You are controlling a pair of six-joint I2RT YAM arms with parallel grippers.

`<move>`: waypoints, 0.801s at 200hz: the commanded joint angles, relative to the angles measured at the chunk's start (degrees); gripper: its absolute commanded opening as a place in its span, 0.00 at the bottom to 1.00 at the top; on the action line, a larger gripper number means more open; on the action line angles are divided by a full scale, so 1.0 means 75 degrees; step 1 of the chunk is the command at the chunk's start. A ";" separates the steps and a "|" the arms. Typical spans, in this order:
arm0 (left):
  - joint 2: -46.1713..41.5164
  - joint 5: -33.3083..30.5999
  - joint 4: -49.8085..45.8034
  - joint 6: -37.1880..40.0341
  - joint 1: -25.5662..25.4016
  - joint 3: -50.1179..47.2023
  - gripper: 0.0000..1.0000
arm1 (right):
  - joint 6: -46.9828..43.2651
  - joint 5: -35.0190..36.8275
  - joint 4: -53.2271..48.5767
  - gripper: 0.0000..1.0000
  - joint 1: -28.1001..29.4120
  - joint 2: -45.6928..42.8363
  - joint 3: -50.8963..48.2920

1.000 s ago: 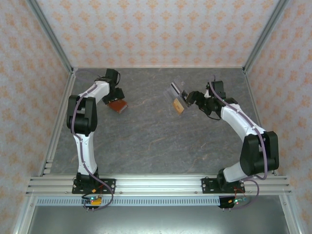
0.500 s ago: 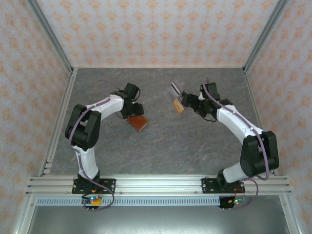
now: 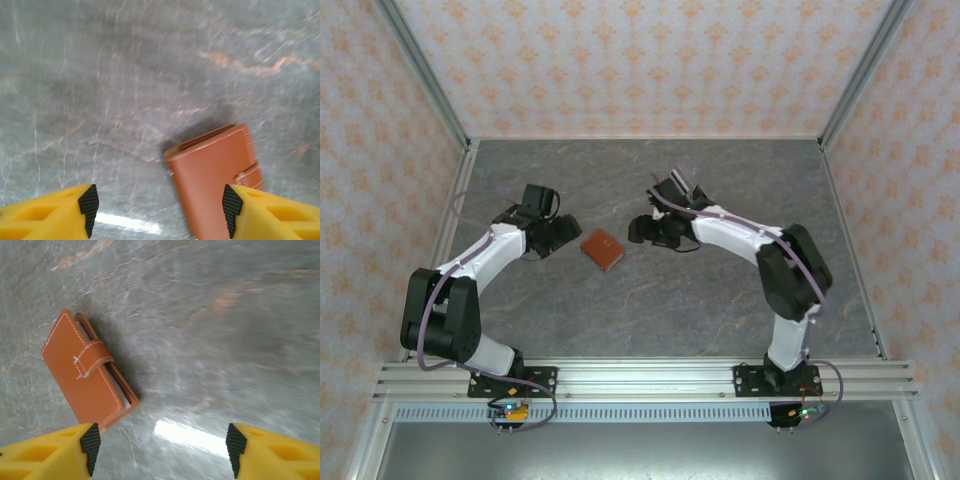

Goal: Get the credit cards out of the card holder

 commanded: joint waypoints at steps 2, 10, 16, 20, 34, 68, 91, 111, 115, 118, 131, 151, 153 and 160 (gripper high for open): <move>-0.0097 0.0946 0.0986 -0.0790 -0.0043 -0.0698 0.67 | -0.0254 -0.0275 -0.0438 0.63 0.0238 0.0808 0.0948; -0.0082 0.1179 0.1393 -0.1028 -0.0060 -0.0917 0.66 | -0.0290 -0.0333 -0.0508 0.60 0.0279 0.1077 0.1213; -0.0049 0.1321 0.1658 -0.1175 -0.0057 -0.1069 0.65 | -0.0311 -0.0343 -0.0550 0.58 0.0315 0.1240 0.1410; -0.0019 0.1396 0.1795 -0.1250 -0.0074 -0.1144 0.64 | -0.0324 -0.0351 -0.0590 0.57 0.0331 0.1356 0.1528; 0.0138 0.1565 0.2134 -0.1424 -0.0112 -0.1289 0.61 | -0.0396 -0.0377 -0.0773 0.51 0.0364 0.1705 0.1932; 0.0499 0.1873 0.2606 -0.1543 -0.0208 -0.1287 0.53 | -0.0465 -0.0289 -0.1166 0.36 0.0368 0.2244 0.2443; 0.0695 0.1999 0.2764 -0.1541 -0.0260 -0.1216 0.49 | -0.0470 -0.0254 -0.1283 0.32 0.0376 0.2382 0.2467; 0.0888 0.2071 0.2874 -0.1569 -0.0268 -0.1180 0.48 | -0.0449 -0.0235 -0.1367 0.30 0.0371 0.2454 0.2451; 0.0911 0.2083 0.2906 -0.1581 -0.0270 -0.1196 0.48 | -0.0454 -0.0234 -0.1384 0.30 0.0375 0.2467 0.2452; 0.0926 0.2082 0.2935 -0.1585 -0.0266 -0.1198 0.48 | -0.0458 -0.0229 -0.1395 0.30 0.0376 0.2473 0.2450; 0.1016 0.2150 0.3055 -0.1615 -0.0278 -0.1197 0.48 | -0.0455 -0.0194 -0.1419 0.28 0.0371 0.2501 0.2438; 0.1178 0.2344 0.3191 -0.1610 -0.0304 -0.1127 0.44 | -0.0432 -0.0195 -0.1478 0.28 0.0373 0.2594 0.2484; 0.1190 0.2370 0.3200 -0.1607 -0.0310 -0.1110 0.44 | -0.0429 -0.0198 -0.1471 0.28 0.0367 0.2596 0.2484; 0.1221 0.2435 0.3237 -0.1608 -0.0320 -0.1082 0.44 | -0.0423 -0.0224 -0.1456 0.28 0.0374 0.2597 0.2485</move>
